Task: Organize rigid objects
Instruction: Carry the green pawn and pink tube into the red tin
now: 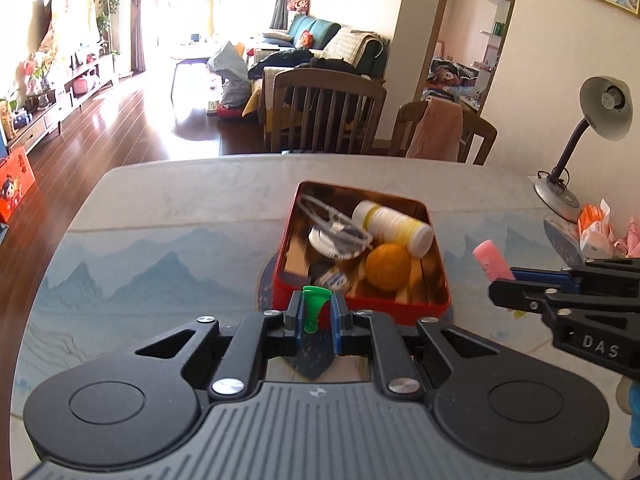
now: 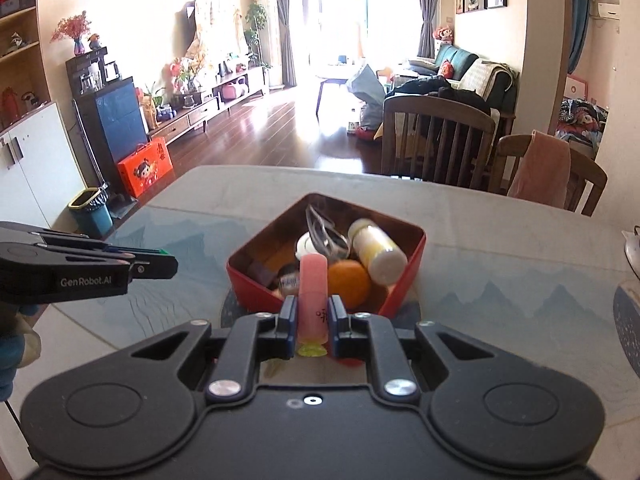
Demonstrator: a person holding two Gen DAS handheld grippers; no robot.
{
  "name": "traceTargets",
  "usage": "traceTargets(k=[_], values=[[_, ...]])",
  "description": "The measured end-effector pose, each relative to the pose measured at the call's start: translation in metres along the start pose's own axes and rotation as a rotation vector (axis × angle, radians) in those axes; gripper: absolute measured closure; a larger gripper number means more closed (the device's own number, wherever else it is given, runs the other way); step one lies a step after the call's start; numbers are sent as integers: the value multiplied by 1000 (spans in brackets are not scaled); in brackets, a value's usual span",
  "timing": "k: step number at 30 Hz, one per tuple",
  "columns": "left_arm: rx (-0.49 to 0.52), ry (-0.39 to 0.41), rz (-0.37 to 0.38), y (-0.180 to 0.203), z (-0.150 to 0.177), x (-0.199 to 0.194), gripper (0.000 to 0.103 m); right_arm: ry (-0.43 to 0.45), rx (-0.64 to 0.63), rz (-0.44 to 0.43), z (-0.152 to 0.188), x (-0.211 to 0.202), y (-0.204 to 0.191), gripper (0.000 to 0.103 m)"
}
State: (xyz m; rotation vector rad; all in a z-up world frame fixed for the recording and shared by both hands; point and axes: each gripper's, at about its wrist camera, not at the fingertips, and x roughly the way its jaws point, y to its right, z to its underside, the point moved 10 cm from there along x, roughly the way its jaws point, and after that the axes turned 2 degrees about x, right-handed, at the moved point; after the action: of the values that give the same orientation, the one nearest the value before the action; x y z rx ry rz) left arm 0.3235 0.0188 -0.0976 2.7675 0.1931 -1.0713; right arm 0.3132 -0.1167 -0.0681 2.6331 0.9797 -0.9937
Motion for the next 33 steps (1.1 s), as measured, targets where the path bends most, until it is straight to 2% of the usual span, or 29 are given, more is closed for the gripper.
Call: traceTargets(k=[9,16,26,33], values=[[25,-13,-1,8,-23,32,90,-13,-17,-29,-14,27,3,89],[16,-48,-12,7,-34,72,90,-46,-42,-43,-14,60,8,89],[11,-124,-11,12,-35,126,90,-129,-88,-85,1,105,7,89],[3,-181,-21,10,-31,155,90,-175,-104,-132,13,120,0,89]])
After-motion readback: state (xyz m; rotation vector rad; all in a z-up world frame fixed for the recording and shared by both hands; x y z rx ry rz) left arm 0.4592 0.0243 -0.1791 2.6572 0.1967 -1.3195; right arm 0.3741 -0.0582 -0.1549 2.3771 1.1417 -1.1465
